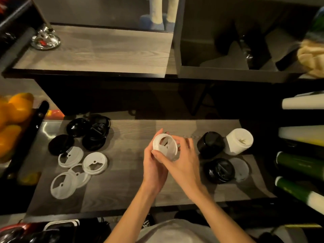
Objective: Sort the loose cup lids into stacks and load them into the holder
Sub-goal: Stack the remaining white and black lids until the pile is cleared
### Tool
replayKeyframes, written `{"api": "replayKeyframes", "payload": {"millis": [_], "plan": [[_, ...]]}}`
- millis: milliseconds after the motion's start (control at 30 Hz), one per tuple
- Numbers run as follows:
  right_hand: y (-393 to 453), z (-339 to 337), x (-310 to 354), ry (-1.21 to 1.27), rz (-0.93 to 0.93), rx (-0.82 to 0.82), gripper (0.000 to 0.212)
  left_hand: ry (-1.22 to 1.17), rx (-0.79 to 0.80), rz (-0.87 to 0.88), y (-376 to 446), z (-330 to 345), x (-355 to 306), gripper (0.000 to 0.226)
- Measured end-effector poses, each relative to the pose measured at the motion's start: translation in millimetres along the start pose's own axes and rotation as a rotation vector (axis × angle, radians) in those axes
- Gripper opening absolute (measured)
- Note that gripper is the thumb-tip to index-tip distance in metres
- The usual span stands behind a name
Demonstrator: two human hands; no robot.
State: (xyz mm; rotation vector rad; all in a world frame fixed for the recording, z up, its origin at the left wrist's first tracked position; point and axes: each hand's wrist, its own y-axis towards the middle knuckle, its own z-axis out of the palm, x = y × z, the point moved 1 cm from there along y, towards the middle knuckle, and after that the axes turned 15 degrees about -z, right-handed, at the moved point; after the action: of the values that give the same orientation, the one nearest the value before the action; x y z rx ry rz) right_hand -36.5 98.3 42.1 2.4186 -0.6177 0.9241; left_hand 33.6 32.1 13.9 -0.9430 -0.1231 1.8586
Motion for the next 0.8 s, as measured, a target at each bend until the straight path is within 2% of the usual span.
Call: {"api": "replayKeyframes", "payload": {"millis": [133, 333, 467, 667, 800], "plan": [[2, -16, -14, 0.074, 0.056, -0.007, 0.073, 0.005, 0.025, -0.022, 6, 16, 10, 0.047], [4, -37, -36, 0.200, 0.062, -0.104, 0.068, 0.004, 0.031, -0.045, 18, 50, 17, 0.045], [8, -60, -55, 0.266, 0.119, -0.074, 0.069, 0.064, 0.075, -0.051, 24, 76, 25, 0.044], [16, -115, -100, 0.583, 0.296, -0.044, 0.076, 0.314, 0.180, -0.040, 41, 115, 41, 0.045], [16, -161, -141, 0.439, 0.189, 0.072, 0.085, 0.527, 0.078, 0.000, 64, 139, 48, 0.034]]}}
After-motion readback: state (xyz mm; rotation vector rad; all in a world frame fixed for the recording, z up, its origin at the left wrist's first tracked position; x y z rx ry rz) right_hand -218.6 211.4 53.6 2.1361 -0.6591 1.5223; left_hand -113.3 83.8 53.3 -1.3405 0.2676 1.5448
